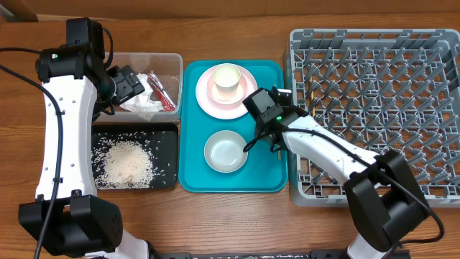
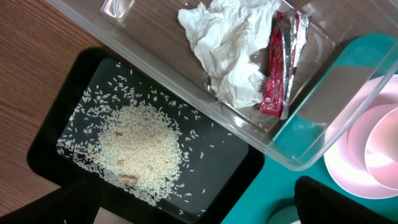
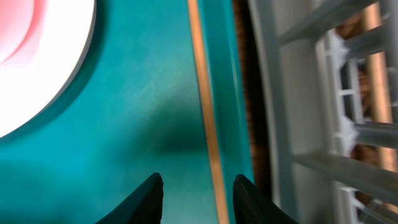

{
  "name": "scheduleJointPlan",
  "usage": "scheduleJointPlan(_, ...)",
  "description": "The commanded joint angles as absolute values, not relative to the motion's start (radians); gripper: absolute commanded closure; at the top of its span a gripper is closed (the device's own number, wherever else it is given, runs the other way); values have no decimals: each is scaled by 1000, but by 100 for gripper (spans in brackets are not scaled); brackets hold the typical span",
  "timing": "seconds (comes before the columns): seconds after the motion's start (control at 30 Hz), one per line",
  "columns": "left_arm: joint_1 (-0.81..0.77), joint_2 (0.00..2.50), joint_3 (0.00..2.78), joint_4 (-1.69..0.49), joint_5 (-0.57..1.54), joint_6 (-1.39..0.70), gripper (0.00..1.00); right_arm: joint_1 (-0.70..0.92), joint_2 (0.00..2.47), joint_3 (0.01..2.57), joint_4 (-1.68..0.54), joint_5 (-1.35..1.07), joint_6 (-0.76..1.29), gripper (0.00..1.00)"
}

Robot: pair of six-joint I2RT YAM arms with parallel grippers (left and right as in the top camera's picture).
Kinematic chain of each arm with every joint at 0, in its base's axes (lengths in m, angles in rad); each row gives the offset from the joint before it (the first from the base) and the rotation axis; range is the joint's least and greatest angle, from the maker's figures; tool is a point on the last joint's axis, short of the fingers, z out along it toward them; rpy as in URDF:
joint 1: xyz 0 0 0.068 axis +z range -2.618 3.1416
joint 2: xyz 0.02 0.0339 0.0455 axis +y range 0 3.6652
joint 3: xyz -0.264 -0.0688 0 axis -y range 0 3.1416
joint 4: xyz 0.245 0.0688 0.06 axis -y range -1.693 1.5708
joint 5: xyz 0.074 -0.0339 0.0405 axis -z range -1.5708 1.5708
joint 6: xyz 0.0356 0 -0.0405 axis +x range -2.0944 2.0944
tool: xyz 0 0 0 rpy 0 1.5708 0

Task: Sort waste into correct bins and load items into the dishwasher
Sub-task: 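Grasp the second wooden chopstick with the right gripper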

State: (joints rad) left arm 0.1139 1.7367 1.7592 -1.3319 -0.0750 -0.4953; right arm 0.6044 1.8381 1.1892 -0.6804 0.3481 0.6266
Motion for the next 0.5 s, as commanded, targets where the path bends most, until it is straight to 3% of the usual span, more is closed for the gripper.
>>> scheduleJointPlan(0.0, 117, 1734, 1781, -1331, -78, -494, 0, 605, 1860, 1154, -645, 337, 620, 61)
scheduleJointPlan(0.17, 117, 1734, 1781, -1331, -78, -494, 0, 605, 1861, 1111, -583, 337, 619, 60)
scheduleJointPlan(0.47, 117, 1734, 1781, -1331, -78, -494, 0, 605, 1861, 1043, -480, 278, 595, 47)
